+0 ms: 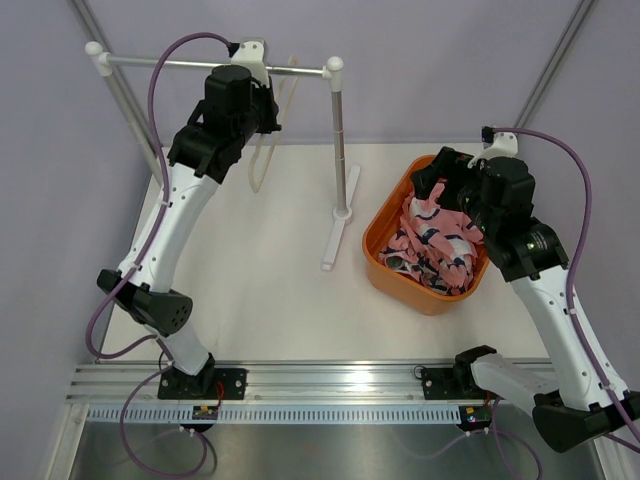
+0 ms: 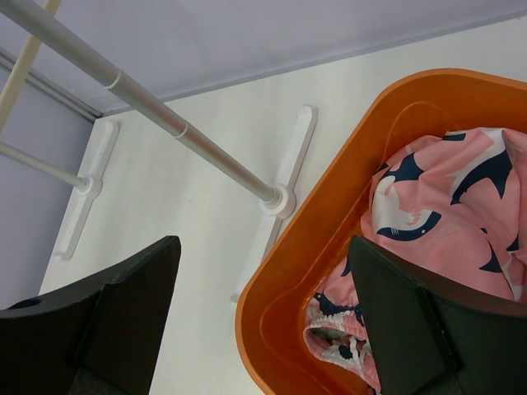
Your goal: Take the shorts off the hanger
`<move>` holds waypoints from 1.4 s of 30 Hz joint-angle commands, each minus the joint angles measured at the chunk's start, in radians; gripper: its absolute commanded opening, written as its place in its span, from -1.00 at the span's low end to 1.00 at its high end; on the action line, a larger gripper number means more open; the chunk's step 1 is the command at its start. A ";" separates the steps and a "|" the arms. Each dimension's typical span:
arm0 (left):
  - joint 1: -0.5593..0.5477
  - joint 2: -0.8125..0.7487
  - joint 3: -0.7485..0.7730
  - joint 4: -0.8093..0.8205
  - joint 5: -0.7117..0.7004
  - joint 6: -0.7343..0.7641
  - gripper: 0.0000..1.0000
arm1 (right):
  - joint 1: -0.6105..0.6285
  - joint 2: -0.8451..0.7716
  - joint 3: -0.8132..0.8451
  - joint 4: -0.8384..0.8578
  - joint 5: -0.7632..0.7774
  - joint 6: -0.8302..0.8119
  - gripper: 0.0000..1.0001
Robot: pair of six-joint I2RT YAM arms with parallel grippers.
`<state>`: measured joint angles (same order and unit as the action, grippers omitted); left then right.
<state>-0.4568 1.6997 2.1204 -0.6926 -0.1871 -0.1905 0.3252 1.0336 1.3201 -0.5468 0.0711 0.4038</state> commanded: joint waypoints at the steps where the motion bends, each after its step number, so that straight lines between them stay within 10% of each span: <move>1: 0.007 0.006 0.053 0.096 -0.015 0.033 -1.00 | -0.005 -0.021 0.022 0.022 -0.014 -0.026 0.85; 21: 0.023 0.134 0.096 0.111 0.000 0.028 -0.93 | -0.005 -0.017 -0.018 0.048 -0.048 -0.028 0.85; 33: 0.020 0.026 -0.007 0.156 0.017 0.048 0.06 | -0.005 -0.010 -0.021 0.047 -0.039 -0.034 0.85; 42: 0.010 -0.101 -0.065 0.168 -0.012 0.060 0.35 | -0.005 -0.029 -0.025 0.039 -0.030 -0.037 0.86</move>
<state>-0.4416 1.6852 2.0647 -0.5835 -0.1860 -0.1459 0.3252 1.0271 1.2945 -0.5354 0.0402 0.3874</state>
